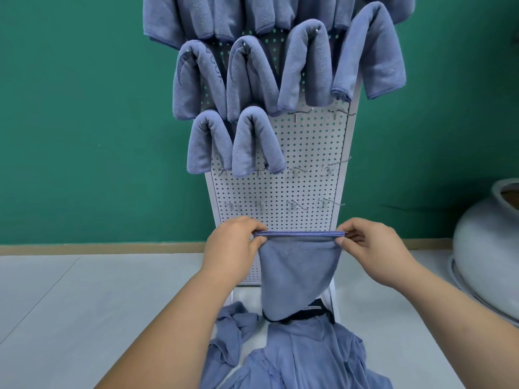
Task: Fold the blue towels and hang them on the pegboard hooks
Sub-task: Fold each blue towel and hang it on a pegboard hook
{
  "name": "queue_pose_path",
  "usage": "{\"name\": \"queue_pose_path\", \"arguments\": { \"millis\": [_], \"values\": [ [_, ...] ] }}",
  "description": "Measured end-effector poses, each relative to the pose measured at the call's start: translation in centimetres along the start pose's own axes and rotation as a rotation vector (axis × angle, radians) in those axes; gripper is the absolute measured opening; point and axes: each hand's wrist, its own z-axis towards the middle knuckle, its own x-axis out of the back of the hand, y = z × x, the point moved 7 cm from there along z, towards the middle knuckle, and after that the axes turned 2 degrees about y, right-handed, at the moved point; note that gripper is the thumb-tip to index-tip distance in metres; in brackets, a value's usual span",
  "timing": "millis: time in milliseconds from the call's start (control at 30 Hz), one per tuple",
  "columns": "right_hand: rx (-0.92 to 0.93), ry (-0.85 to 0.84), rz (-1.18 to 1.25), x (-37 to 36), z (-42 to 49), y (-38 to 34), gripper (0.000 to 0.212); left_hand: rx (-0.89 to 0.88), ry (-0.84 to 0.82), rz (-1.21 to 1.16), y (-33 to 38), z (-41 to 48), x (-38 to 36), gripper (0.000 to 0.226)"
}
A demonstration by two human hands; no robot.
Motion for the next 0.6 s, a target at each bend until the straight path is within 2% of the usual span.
{"name": "queue_pose_path", "arguments": {
  "millis": [167,267,367,433,500,600],
  "values": [
    [0.008,-0.121,0.225,-1.3,-0.5,-0.4,0.01,0.109,-0.083,0.046,-1.0,-0.3,-0.5,0.004],
    [0.056,-0.093,0.229,-2.0,-0.6,-1.1,0.011,0.128,-0.154,0.157,-0.9,-0.5,-1.0,0.007],
    [0.114,-0.058,0.209,-2.8,-0.9,-2.5,0.014,0.094,-0.196,0.272,-0.7,-0.8,-1.6,0.03],
    [0.146,-0.076,0.231,-3.3,-1.1,-3.5,0.019,0.067,-0.254,0.023,0.0,-1.0,-2.2,0.05],
    [0.18,-0.124,0.258,-3.9,-1.5,-4.4,0.021,0.043,-0.339,-0.347,1.7,-1.4,-2.7,0.056],
    [0.195,-0.162,0.341,-4.1,-1.9,-5.4,0.018,-0.024,-0.352,-0.477,3.5,-1.6,-3.2,0.029]
  ]
}}
